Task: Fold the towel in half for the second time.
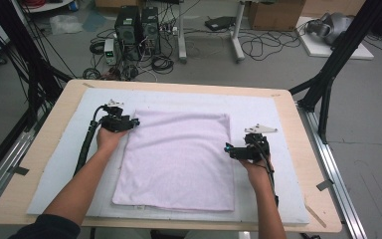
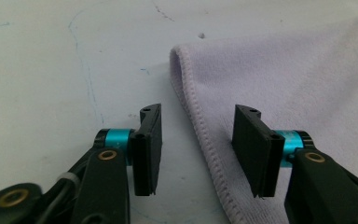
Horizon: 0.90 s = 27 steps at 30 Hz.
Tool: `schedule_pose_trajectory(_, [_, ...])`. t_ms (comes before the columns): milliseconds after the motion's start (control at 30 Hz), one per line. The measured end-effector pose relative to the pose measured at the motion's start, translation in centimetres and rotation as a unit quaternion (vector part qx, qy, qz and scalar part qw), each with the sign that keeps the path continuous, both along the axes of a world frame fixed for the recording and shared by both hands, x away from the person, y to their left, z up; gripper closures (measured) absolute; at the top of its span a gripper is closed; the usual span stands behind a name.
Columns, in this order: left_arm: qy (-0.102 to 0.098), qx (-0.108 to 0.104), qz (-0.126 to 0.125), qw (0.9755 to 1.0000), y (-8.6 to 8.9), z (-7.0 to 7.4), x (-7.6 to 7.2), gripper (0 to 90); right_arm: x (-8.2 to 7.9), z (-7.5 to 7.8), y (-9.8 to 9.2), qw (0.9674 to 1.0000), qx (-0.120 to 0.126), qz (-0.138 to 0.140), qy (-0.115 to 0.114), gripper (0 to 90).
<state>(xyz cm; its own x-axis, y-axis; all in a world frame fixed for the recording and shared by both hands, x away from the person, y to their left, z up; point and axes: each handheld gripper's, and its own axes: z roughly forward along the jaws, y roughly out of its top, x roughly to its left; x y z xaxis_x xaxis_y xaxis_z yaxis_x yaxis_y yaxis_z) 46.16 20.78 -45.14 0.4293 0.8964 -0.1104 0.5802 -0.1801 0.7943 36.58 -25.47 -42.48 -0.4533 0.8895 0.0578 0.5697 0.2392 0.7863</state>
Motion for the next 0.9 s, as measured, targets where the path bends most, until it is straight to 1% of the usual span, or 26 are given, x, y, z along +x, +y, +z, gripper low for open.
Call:
schedule_pose_trajectory(100, [-0.007, 0.010, -0.021, 0.9997, -0.3, 0.0, -0.2, 66.0, 1.9, -0.1, 0.4, 0.9999, -0.007, 0.001, 0.012, 12.3])
schedule_pose_trajectory(133, [-0.008, 0.010, -0.031, 0.9994, -0.4, 0.0, -0.2, 70.5, 2.5, 0.0, 0.5, 0.9998, -0.005, 0.002, 0.019, 15.0])
schedule_pose_trajectory(167, [-0.010, 0.011, -0.036, 0.9993, -0.5, 0.0, -0.2, 75.3, 3.2, 0.0, 0.6, 0.9997, -0.011, 0.008, 0.023, 16.3])
schedule_pose_trajectory(233, [-0.007, 0.009, -0.043, 0.9990, -0.6, 0.0, -0.3, 82.3, 4.3, 0.0, 0.9, 0.9993, -0.019, 0.008, 0.032, 18.4])
schedule_pose_trajectory(267, [-0.007, 0.005, -0.043, 0.9990, -0.6, 0.0, -0.3, 83.4, 4.8, -0.1, 1.1, 0.9991, -0.021, 0.007, 0.035, 20.1])
schedule_pose_trajectory(333, [0.003, -0.014, -0.041, 0.9990, -0.2, 0.0, -0.1, 84.6, 5.8, -0.4, 1.3, 0.9989, -0.019, 0.002, 0.043, 21.3])
schedule_pose_trajectory(400, [0.009, -0.026, -0.036, 0.9990, -0.1, -0.1, -0.1, 84.9, 6.5, -0.9, 1.5, 0.9985, -0.024, -0.004, 0.050, 23.4])
schedule_pose_trajectory(500, [0.014, -0.029, -0.030, 0.9990, -0.1, -0.1, -0.1, 85.0, 7.1, -1.5, 1.9, 0.9981, -0.025, -0.019, 0.053, 27.9])
schedule_pose_trajectory(533, [0.017, -0.035, -0.026, 0.9989, -0.1, -0.1, -0.1, 85.0, 7.2, -1.6, 2.0, 0.9980, -0.022, -0.024, 0.055, 29.2])
schedule_pose_trajectory(600, [0.024, -0.046, -0.020, 0.9985, 0.0, -0.1, 0.0, 85.2, 7.5, -1.9, 2.3, 0.9980, -0.017, -0.029, 0.054, 35.1])
schedule_pose_trajectory(633, [0.026, -0.050, -0.019, 0.9982, 0.0, -0.1, 0.0, 85.2, 7.6, -2.0, 2.6, 0.9977, -0.021, -0.032, 0.057, 35.3])
schedule_pose_trajectory(667, [0.029, -0.053, -0.018, 0.9980, 0.1, -0.1, 0.0, 85.3, 7.8, -1.9, 2.8, 0.9974, -0.024, -0.040, 0.056, 38.0])
schedule_pose_trajectory(700, [0.032, -0.058, -0.016, 0.9977, 0.1, -0.1, 0.0, 85.4, 7.9, -1.9, 3.0, 0.9973, -0.025, -0.041, 0.055, 40.9])
schedule_pose_trajectory(733, [0.035, -0.063, -0.014, 0.9973, 0.2, -0.1, 0.0, 85.4, 8.0, -1.8, 3.3, 0.9967, -0.031, -0.045, 0.059, 42.3])
schedule_pose_trajectory(800, [0.039, -0.071, -0.012, 0.9967, 0.3, -0.2, 0.0, 85.6, 8.2, -1.6, 3.8, 0.9968, -0.042, -0.039, 0.056, 54.5])
schedule_pose_trajectory(867, [0.044, -0.077, -0.011, 0.9960, 0.5, -0.2, 0.1, 85.7, 8.1, -1.5, 4.2, 0.9974, -0.044, -0.025, 0.052, 73.4])
schedule_pose_trajectory(900, [0.045, -0.082, -0.009, 0.9955, 0.5, -0.1, 0.1, 85.8, 8.1, -1.5, 4.4, 0.9975, -0.039, -0.020, 0.056, 80.9])
